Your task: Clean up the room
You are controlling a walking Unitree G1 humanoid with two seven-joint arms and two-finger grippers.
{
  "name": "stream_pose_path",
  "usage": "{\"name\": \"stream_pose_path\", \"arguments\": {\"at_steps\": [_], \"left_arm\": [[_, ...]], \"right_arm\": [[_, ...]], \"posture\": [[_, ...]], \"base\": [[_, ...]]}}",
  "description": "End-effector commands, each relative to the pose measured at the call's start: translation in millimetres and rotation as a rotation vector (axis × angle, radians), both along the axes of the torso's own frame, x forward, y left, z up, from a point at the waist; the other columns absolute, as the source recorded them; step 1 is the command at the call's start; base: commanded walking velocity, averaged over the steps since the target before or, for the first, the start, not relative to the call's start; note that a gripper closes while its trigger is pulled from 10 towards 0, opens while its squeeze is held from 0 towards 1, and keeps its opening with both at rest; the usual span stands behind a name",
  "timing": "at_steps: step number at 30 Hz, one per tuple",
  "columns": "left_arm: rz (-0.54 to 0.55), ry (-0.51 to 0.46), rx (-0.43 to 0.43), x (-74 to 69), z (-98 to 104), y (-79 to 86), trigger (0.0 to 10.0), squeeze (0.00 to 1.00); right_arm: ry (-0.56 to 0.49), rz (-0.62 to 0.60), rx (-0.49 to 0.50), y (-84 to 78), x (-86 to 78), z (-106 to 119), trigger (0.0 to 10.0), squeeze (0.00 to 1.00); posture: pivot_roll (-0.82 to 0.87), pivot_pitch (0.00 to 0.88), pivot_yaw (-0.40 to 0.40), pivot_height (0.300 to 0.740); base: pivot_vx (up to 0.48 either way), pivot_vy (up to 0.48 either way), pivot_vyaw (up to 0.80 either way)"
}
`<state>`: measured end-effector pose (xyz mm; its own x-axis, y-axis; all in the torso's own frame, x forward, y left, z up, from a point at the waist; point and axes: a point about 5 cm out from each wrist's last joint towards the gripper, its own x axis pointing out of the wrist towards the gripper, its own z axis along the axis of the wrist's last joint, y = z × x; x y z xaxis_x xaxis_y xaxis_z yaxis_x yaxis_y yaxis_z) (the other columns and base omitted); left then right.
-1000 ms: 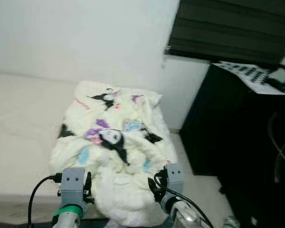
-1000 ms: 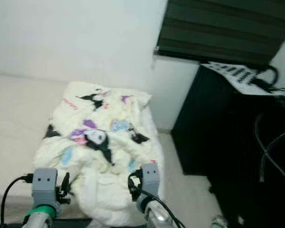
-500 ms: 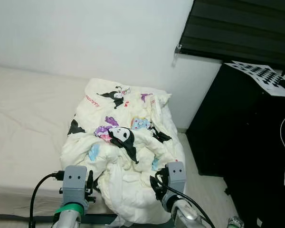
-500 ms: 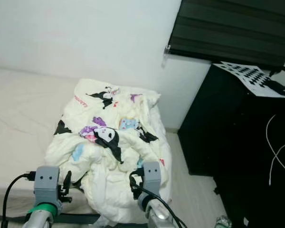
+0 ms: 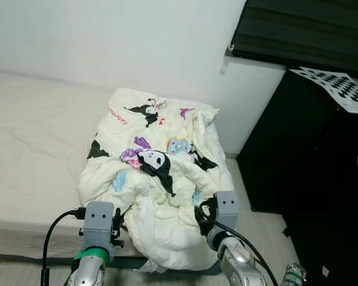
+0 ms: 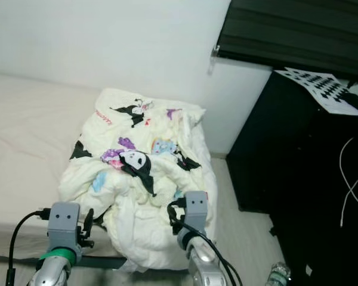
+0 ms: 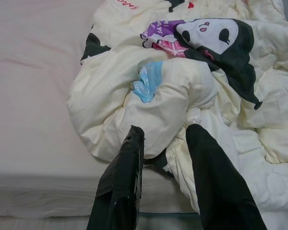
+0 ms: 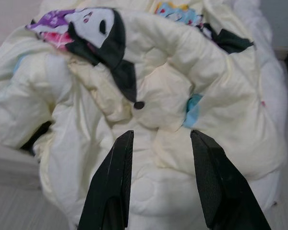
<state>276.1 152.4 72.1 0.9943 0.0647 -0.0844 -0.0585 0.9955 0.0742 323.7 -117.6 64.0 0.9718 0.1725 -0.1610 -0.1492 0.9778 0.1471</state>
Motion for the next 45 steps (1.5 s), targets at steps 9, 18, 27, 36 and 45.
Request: {"name": "stream_pose_path", "arguments": {"at_steps": [9, 18, 27, 36, 45], "left_arm": [[-0.009, 0.03, 0.012, -6.1, -8.4, -1.8, 10.0, 0.0], [-0.008, 0.032, 0.02, -6.7, -8.3, -0.6, 10.0, 0.0], [-0.007, 0.033, 0.023, -6.9, -8.3, -0.1, 10.0, 0.0], [-0.007, 0.033, 0.024, -7.1, -8.3, -0.1, 10.0, 0.0], [-0.006, 0.033, 0.024, -7.1, -8.3, -0.1, 10.0, 0.0]], "right_arm": [[0.019, -0.034, 0.013, -5.5, -2.4, -5.9, 10.0, 0.0], [0.024, -0.028, 0.017, -3.7, -2.9, -6.9, 10.0, 0.0], [0.023, -0.023, 0.017, -3.2, -2.8, -7.2, 10.0, 0.0], [0.023, -0.023, 0.017, -3.2, -2.7, -7.3, 10.0, 0.0], [0.023, -0.023, 0.017, -3.2, -2.6, -7.4, 10.0, 0.0]], "posture": [[0.04, 0.054, -0.086, 0.646], [0.04, 0.059, -0.084, 0.622], [0.04, 0.059, -0.084, 0.622], [0.04, 0.059, -0.084, 0.622], [0.04, 0.059, -0.084, 0.622]], "base": [[0.0, 0.0, 0.0], [0.0, 0.0, 0.0], [0.0, 0.0, 0.0], [0.0, 0.0, 0.0], [0.0, 0.0, 0.0]]}}
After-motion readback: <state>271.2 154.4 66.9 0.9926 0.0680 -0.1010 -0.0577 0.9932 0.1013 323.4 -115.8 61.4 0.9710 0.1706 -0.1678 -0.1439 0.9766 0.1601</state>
